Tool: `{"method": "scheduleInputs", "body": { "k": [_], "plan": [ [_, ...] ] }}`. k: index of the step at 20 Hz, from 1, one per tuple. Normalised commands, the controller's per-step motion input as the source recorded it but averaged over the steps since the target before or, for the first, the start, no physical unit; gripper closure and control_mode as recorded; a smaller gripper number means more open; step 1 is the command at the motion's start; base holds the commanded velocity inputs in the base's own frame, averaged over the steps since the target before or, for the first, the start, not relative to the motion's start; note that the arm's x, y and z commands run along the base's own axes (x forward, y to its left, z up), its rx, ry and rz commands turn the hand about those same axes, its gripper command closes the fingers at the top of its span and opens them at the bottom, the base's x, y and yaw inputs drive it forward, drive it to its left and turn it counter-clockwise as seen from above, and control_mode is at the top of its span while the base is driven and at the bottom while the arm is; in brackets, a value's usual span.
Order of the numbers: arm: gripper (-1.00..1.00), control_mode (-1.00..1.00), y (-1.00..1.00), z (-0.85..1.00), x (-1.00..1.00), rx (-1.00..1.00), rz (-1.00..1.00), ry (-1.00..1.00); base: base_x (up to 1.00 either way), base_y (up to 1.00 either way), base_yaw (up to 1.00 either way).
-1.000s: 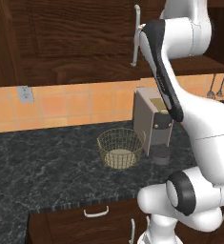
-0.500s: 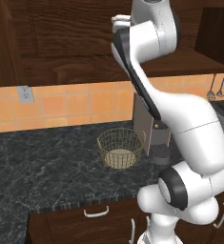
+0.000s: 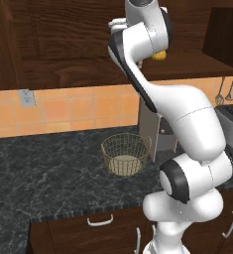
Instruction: Open the cabinet, pick up the bread from the cabinet and place it in the basket. Then move the basket to the dining counter.
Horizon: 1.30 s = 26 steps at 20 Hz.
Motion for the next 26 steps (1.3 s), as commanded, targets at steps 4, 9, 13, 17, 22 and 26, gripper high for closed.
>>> {"method": "scheduleInputs", "body": {
  "k": [4, 9, 13, 17, 22, 26],
  "plan": [
    [-1.00, -1.00, -0.02, 0.00, 0.54, -0.03, 0.00, -0.01, 0.00, 0.00, 0.00],
    [-1.00, -1.00, -0.41, -0.03, 0.23, 0.00, 0.01, -0.10, 0.00, 0.00, 0.00],
    [-1.00, -1.00, -0.53, -0.02, 0.03, 0.00, 0.00, -0.09, 0.00, 0.00, 0.00],
    [-1.00, -1.00, -0.24, -0.02, 0.27, 0.00, 0.03, -0.04, 0.00, 0.00, 0.00],
    [-1.00, -1.00, 0.00, -0.05, 0.39, 0.01, 0.09, -0.05, 0.00, 0.00, 0.00],
    [1.00, -1.00, 0.00, -0.01, 0.42, 0.02, 0.10, -0.02, 0.00, 0.00, 0.00]
  ]
}}
